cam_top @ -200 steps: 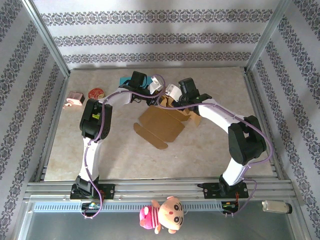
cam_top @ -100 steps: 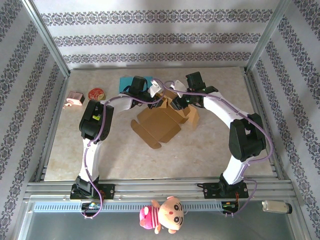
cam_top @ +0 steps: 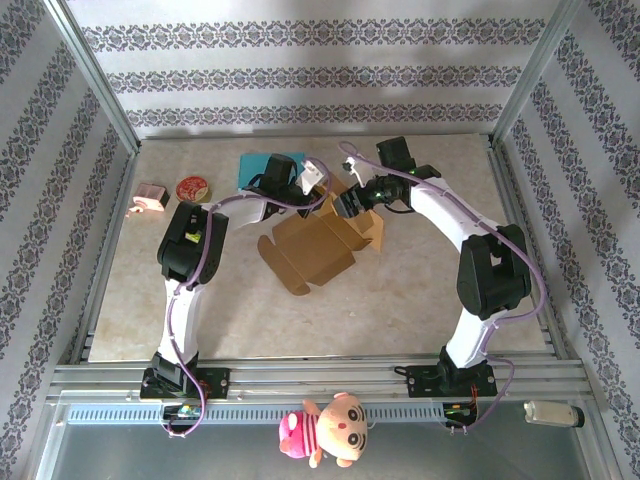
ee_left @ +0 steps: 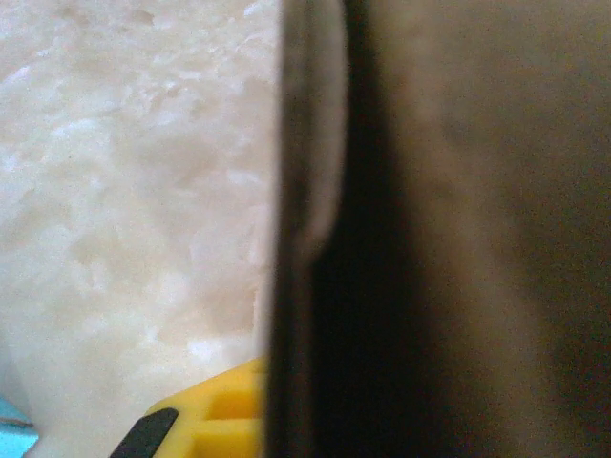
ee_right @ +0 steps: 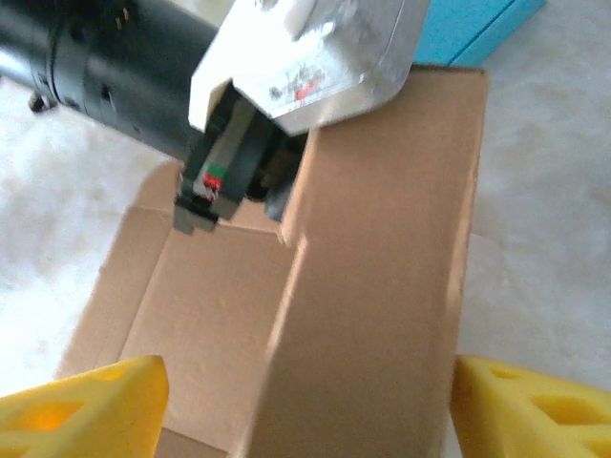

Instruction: Fold the paper box

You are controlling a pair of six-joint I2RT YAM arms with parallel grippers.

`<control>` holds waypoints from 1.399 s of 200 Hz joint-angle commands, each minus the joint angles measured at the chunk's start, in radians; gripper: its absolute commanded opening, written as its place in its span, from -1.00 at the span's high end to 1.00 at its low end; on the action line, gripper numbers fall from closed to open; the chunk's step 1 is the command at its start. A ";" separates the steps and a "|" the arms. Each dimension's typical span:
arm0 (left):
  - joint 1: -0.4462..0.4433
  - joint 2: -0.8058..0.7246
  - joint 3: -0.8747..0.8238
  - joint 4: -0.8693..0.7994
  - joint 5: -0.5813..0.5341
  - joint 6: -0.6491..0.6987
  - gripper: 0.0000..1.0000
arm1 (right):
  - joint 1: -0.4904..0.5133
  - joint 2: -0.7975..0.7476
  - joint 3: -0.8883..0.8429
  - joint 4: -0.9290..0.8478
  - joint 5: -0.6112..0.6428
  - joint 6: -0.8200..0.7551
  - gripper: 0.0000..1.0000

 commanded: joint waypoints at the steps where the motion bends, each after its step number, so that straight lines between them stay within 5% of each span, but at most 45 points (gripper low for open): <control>1: -0.022 -0.049 -0.047 -0.042 -0.079 -0.020 0.97 | -0.019 -0.035 0.037 0.012 -0.079 0.114 -0.68; 44: -0.034 -0.111 -0.101 -0.075 -0.167 -0.044 0.97 | -0.033 -0.095 -0.011 0.160 0.000 0.354 -0.77; 70: -0.034 -0.121 -0.113 -0.015 -0.136 -0.068 0.43 | -0.040 -0.068 -0.022 0.190 0.056 0.375 -0.56; 90: -0.033 -0.098 -0.069 -0.049 -0.116 -0.053 0.33 | -0.041 -0.024 -0.005 0.165 0.039 0.342 -0.42; 128: -0.033 -0.060 -0.021 -0.063 -0.102 -0.047 0.38 | -0.045 0.020 0.001 0.149 -0.036 0.329 -0.34; 151: -0.033 -0.059 -0.018 -0.044 -0.095 -0.076 0.89 | -0.045 -0.007 0.005 0.146 0.014 0.372 -0.36; 182: -0.036 -0.126 -0.098 0.016 -0.332 -0.200 1.00 | -0.066 -0.125 0.030 0.118 0.234 0.618 -0.45; 206: -0.069 -0.194 -0.217 0.118 -0.623 -0.294 1.00 | -0.070 -0.206 0.047 0.057 0.380 0.768 -0.41; 223: -0.111 -0.215 -0.236 0.089 -0.826 -0.380 1.00 | -0.066 -0.222 0.066 -0.006 0.411 0.868 -0.40; 242: -0.152 -0.242 -0.283 0.120 -0.872 -0.462 1.00 | -0.059 -0.219 0.077 -0.056 0.393 0.915 -0.39; 280: -0.180 -0.313 -0.332 0.117 -0.814 -0.525 0.10 | -0.036 -0.199 0.064 -0.083 0.341 0.973 -0.38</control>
